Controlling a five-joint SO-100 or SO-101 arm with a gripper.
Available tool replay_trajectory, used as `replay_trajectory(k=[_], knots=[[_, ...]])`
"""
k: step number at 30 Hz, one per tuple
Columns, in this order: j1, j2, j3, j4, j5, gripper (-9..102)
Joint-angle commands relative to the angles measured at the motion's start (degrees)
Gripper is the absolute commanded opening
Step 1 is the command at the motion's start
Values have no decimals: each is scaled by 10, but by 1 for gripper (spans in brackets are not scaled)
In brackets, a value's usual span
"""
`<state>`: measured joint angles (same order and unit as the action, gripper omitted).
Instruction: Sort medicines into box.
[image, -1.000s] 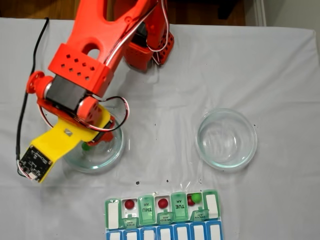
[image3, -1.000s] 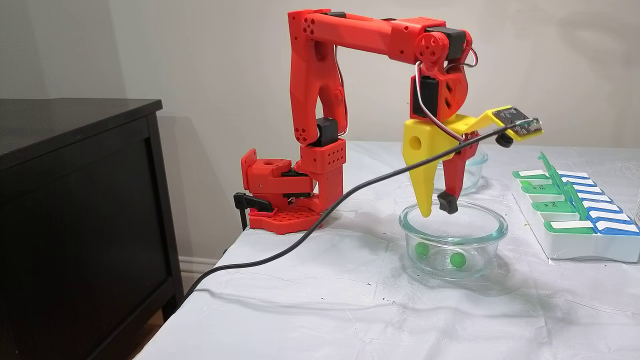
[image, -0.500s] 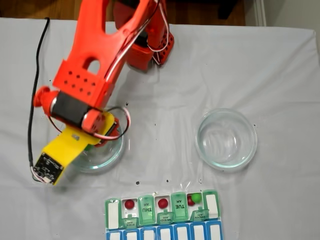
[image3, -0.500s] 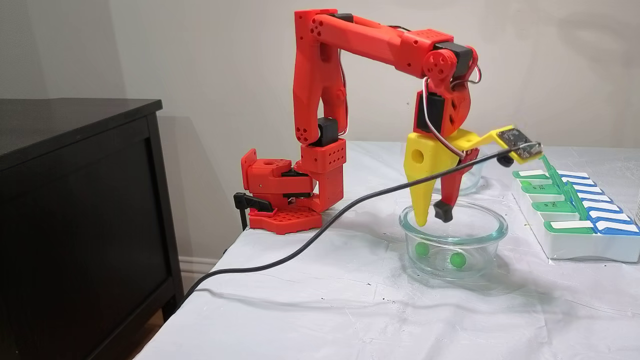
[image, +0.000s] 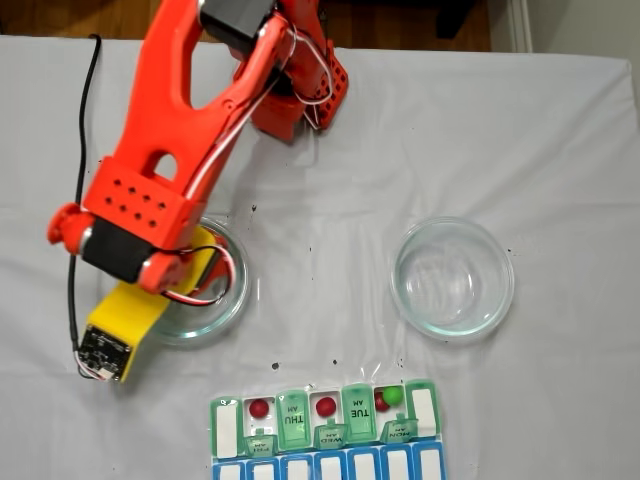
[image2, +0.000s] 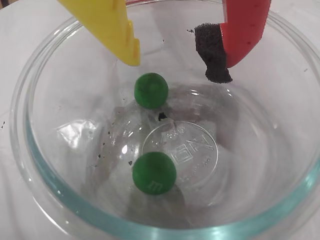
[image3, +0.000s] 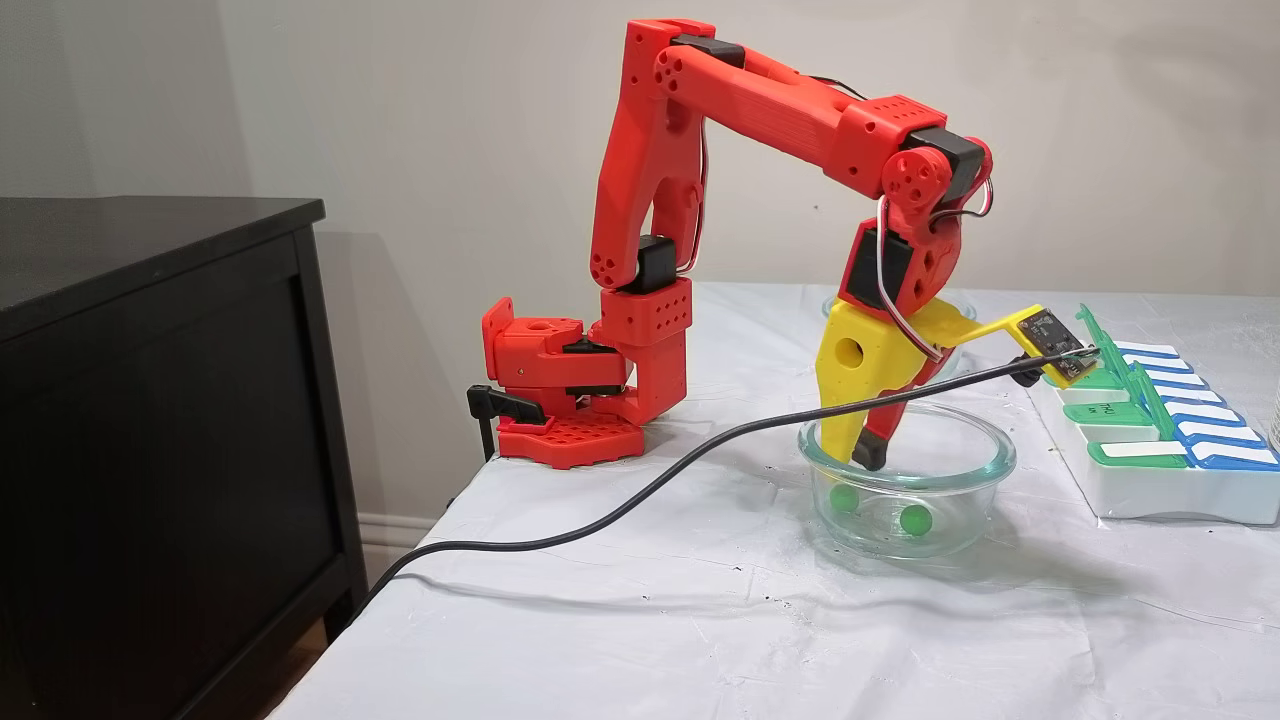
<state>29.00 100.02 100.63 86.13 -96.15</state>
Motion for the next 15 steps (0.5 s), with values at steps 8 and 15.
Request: replay_trajectory(k=[8,15], knots=[[27,-38,-85,31,-90,20],[33,-53,-91,22,-106,20]])
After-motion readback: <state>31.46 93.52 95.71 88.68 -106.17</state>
